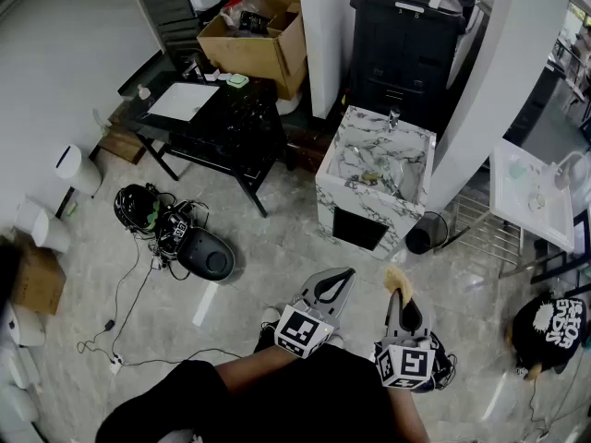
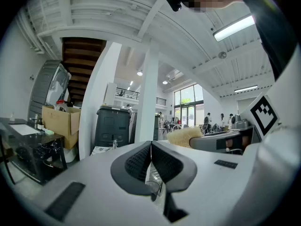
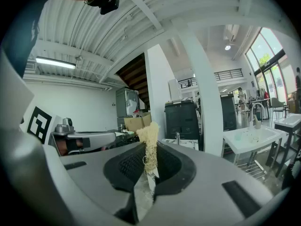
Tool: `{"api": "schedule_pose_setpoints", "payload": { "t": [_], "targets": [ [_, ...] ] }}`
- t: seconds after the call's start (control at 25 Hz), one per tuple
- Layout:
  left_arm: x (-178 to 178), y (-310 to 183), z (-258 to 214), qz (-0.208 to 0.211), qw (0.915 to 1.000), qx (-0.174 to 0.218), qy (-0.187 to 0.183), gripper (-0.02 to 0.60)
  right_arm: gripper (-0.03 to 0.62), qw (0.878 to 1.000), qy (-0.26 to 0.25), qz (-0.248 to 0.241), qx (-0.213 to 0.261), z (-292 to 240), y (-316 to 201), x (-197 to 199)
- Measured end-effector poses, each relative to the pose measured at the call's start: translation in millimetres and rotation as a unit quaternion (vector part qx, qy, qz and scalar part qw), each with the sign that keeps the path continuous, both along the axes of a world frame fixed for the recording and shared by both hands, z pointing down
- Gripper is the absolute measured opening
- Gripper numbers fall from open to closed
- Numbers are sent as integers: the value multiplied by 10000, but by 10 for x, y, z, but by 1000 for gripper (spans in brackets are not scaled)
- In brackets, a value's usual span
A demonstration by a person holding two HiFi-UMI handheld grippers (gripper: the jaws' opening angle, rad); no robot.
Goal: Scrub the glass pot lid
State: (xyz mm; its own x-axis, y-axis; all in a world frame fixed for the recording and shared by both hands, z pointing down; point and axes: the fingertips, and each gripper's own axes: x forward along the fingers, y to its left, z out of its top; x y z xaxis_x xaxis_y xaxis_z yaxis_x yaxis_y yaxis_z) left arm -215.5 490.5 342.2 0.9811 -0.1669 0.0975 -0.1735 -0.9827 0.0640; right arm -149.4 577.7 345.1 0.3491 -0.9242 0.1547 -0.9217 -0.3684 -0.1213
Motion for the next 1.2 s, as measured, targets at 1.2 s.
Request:
{"api": "schedule_pose_setpoints", "payload": {
  "t": [1.2],
  "targets": [
    [1171,-2060,495,107,9976,-634,-252,17,62,9963,-442,354,-648,383,-1600,1444]
  ]
}}
